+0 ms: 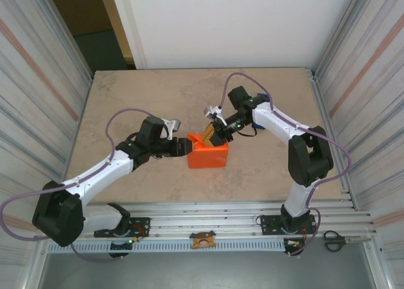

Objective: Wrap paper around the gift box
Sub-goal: Fold the wrapping paper for the gift box.

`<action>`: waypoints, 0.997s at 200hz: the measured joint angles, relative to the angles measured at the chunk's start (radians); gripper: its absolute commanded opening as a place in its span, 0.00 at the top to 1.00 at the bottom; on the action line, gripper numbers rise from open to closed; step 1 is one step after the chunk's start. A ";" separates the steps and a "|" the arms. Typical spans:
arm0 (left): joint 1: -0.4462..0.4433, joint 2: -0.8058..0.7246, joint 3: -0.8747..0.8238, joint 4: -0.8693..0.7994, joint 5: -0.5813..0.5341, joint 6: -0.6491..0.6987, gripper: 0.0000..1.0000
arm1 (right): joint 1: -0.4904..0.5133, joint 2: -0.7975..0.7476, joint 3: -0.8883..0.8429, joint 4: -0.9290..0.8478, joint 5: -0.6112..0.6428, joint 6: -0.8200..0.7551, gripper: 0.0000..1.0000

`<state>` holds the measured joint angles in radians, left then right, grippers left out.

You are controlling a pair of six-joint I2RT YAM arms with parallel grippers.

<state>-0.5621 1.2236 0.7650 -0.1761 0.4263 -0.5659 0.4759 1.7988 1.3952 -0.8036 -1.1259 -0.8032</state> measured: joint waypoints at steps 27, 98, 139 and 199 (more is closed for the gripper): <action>0.000 -0.022 -0.014 -0.003 0.000 -0.011 0.49 | 0.003 0.000 -0.016 -0.010 0.000 -0.004 0.67; 0.082 -0.084 -0.018 -0.001 0.047 -0.087 0.19 | 0.008 -0.001 -0.018 -0.055 0.004 -0.045 0.71; 0.100 0.021 0.084 -0.018 0.067 -0.119 0.15 | 0.010 -0.001 -0.019 -0.075 0.006 -0.071 0.71; 0.063 0.150 0.114 -0.048 0.068 -0.127 0.24 | 0.015 -0.001 -0.019 -0.076 0.013 -0.073 0.71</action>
<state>-0.4988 1.3731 0.8791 -0.2237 0.4938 -0.6933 0.4908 1.7981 1.3758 -0.8795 -1.1130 -0.8761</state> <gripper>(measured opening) 0.775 0.290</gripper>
